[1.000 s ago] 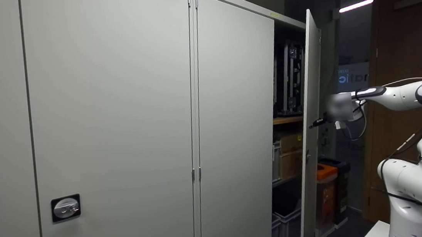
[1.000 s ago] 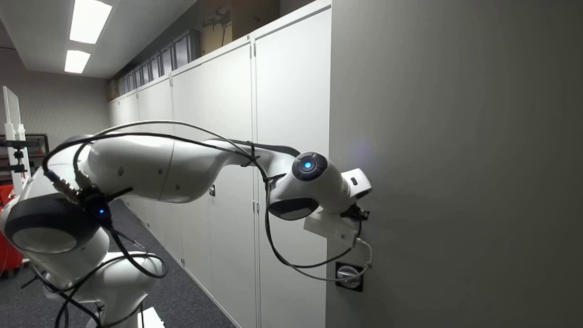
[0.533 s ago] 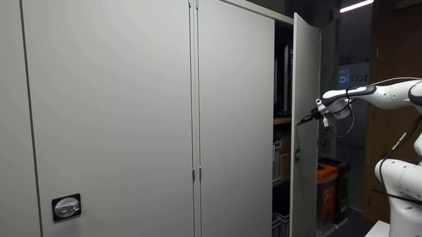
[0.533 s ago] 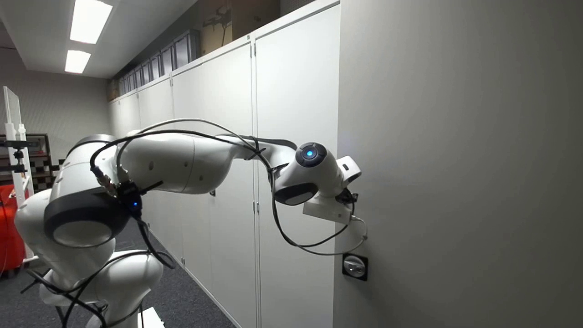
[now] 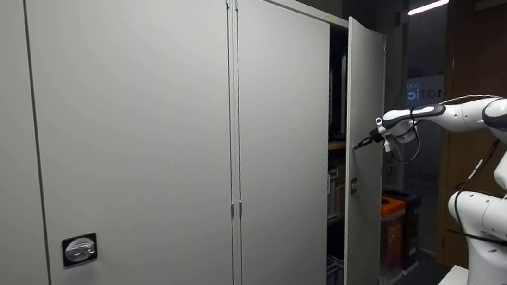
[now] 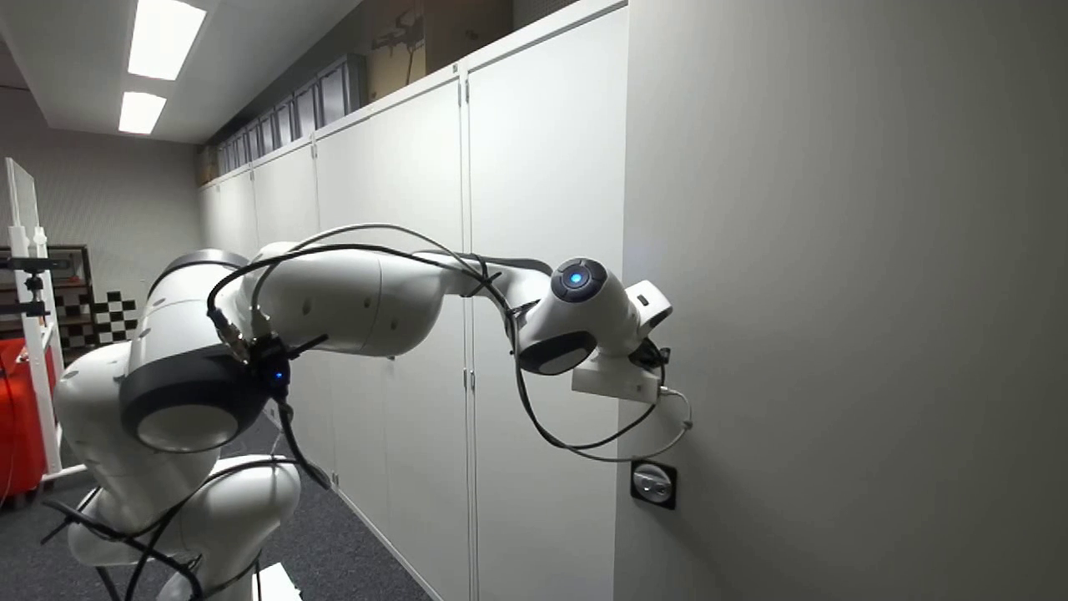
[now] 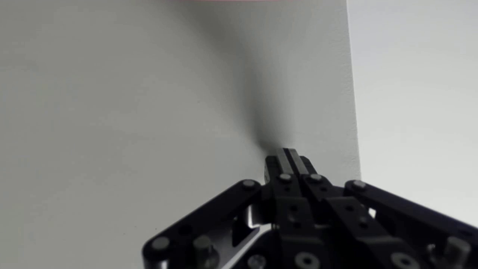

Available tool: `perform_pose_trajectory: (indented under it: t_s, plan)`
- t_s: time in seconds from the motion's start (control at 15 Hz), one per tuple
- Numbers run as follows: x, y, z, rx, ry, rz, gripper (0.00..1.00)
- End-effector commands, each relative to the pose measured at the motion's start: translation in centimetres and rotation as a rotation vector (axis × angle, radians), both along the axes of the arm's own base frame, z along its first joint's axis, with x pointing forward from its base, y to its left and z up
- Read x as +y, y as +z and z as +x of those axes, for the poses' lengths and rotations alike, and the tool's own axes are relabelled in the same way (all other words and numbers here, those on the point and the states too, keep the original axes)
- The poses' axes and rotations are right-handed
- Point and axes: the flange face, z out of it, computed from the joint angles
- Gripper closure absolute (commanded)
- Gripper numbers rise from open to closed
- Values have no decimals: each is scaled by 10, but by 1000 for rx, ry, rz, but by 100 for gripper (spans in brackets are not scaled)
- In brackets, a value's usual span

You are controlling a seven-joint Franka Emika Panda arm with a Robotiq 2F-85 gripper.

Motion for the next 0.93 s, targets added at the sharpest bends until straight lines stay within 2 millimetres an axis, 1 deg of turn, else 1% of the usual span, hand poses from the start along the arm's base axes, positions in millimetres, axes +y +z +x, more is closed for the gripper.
perform_pose_trajectory:
  t_s: [0.0,0.53,0.87]
  plan:
    - [3,12,25,-41,-26,-20,100]
    - [15,14,66,-29,-39,-42,100]
    - [26,16,92,-22,-45,-65,100]
